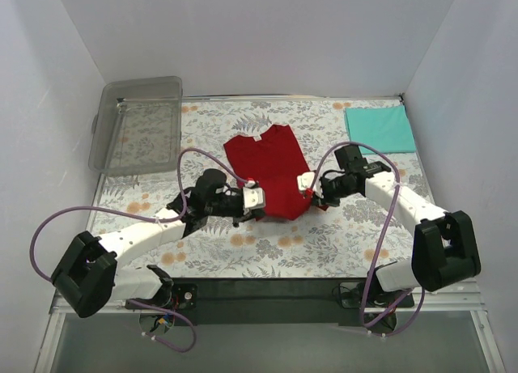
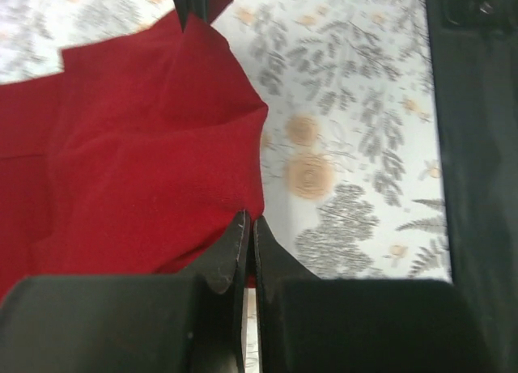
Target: Fold and stack the t-shirts
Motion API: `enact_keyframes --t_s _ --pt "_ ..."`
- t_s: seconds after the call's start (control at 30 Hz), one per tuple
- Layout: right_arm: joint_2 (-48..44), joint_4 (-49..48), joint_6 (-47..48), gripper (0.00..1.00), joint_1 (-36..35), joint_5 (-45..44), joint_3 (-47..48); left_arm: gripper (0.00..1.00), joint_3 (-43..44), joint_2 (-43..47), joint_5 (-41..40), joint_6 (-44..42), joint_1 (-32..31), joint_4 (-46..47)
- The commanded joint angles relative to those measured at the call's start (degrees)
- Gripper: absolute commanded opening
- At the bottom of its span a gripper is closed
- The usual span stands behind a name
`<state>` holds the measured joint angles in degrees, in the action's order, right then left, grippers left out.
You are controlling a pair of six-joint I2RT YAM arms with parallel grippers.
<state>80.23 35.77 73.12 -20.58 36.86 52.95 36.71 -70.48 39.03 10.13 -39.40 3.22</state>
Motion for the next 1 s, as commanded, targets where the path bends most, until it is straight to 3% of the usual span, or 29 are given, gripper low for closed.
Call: enact_keyframes --t_s 0.0,0.27,0.53,0.6,0.63,0.67,0.73,0.77,0.97 --pt "-2.62 1.06 4.48 0.01 0.19 1.2 -4.95 0.0 -1.55 0.17 -4.91 3.66 -5.41 -2.7" --pt "-0.16 -0.79 7.29 0.01 0.01 -0.65 -10.85 0.0 -2.43 -4.93 -15.98 6.39 -12.62 -2.87" --pt "0.37 -1.14 8.18 0.01 -0.16 -1.44 -12.43 0.02 -3.84 -7.74 -22.14 9.55 -17.82 -2.96" --pt "-0.15 -1.05 8.0 0.1 -0.16 -1.53 -12.43 0.09 -4.19 -6.96 -23.9 10.52 -18.34 -2.96" --pt "-0.24 -0.97 7.74 0.17 -0.16 -1.53 -12.34 0.22 -4.36 -6.17 -24.43 11.05 -18.52 -2.79" --pt "-0.51 -0.88 7.48 0.41 -0.16 -1.62 -11.99 0.32 -4.54 -5.29 -24.78 11.57 -18.61 -2.52" --pt "-1.65 -0.53 7.12 0.58 -0.16 -2.14 -11.29 0.51 -5.42 -1.61 -26.18 12.02 -18.87 -2.17" --pt "-2.17 -0.35 6.51 0.64 0.01 -2.49 -10.51 0.55 -5.77 -0.2 -26.45 12.37 -18.87 -2.17" --pt "-7.27 2.72 11.06 0.65 4.13 -1.53 -9.62 0.59 -7.79 8.95 -27.86 11.93 -19.75 -2.87"
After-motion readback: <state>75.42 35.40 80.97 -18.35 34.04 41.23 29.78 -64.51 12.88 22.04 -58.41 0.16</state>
